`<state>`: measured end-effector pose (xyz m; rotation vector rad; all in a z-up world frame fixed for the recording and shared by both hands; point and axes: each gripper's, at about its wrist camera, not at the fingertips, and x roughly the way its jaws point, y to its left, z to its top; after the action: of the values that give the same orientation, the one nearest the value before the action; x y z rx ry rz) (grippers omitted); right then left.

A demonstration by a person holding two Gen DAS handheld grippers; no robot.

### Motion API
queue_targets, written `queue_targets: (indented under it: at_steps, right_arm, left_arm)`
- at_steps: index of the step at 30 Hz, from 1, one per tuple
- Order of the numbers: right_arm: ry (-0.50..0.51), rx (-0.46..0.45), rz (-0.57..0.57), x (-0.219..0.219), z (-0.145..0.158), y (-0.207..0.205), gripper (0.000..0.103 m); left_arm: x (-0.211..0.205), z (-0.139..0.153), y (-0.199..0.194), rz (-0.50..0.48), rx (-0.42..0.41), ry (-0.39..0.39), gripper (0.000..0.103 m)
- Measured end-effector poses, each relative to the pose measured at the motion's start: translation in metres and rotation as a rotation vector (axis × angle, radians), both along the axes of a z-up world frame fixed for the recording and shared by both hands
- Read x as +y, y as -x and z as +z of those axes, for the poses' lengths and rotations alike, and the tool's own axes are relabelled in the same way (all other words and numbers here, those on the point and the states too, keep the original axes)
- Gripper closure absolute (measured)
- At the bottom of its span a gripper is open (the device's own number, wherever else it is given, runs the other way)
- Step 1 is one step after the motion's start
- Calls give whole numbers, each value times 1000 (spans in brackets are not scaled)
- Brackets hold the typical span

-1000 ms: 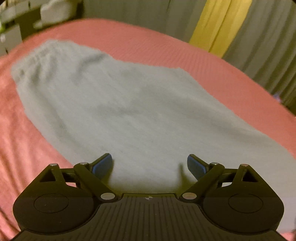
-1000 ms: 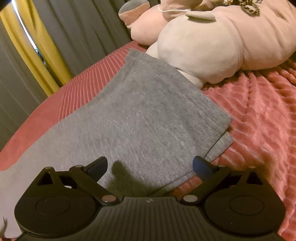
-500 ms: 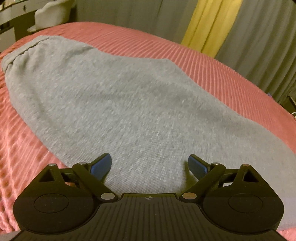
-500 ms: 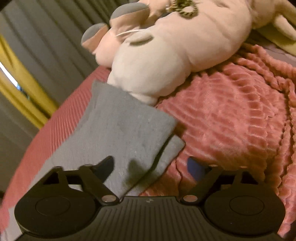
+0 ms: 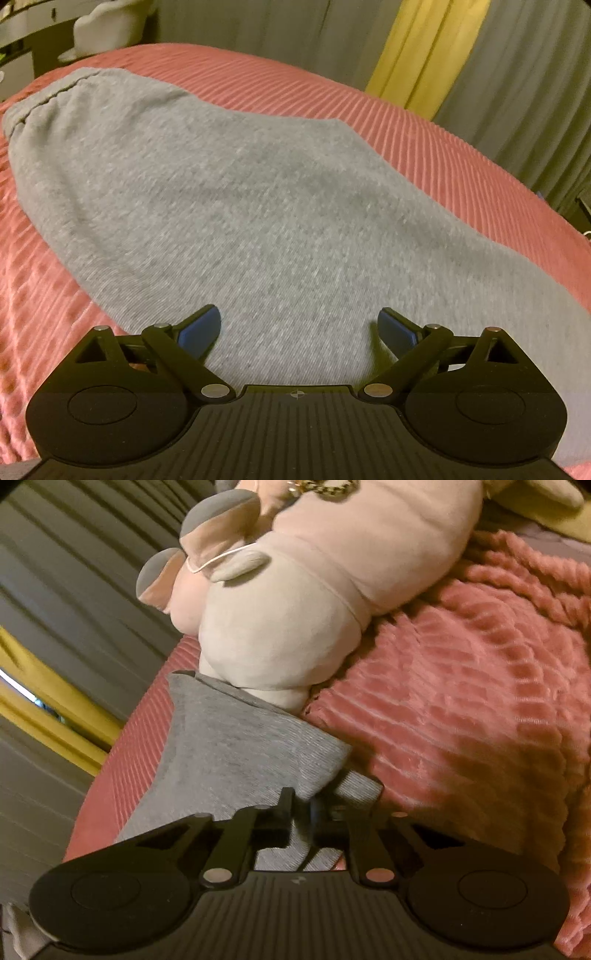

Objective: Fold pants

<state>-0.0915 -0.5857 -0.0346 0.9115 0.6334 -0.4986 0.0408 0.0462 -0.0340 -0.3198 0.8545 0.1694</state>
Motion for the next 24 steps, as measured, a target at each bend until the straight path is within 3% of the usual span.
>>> queue_targets:
  at_steps: [10, 19, 24]
  right_arm:
    - [169, 58, 70, 16, 21, -2, 99]
    - [175, 63, 86, 14, 21, -4, 99]
    - [100, 23, 50, 10, 17, 5, 99]
  left_arm:
    - [0, 0, 0, -5, 5, -10, 6]
    - [1, 0, 0, -5, 2, -3, 5]
    - [1, 0, 0, -5, 3, -4, 5]
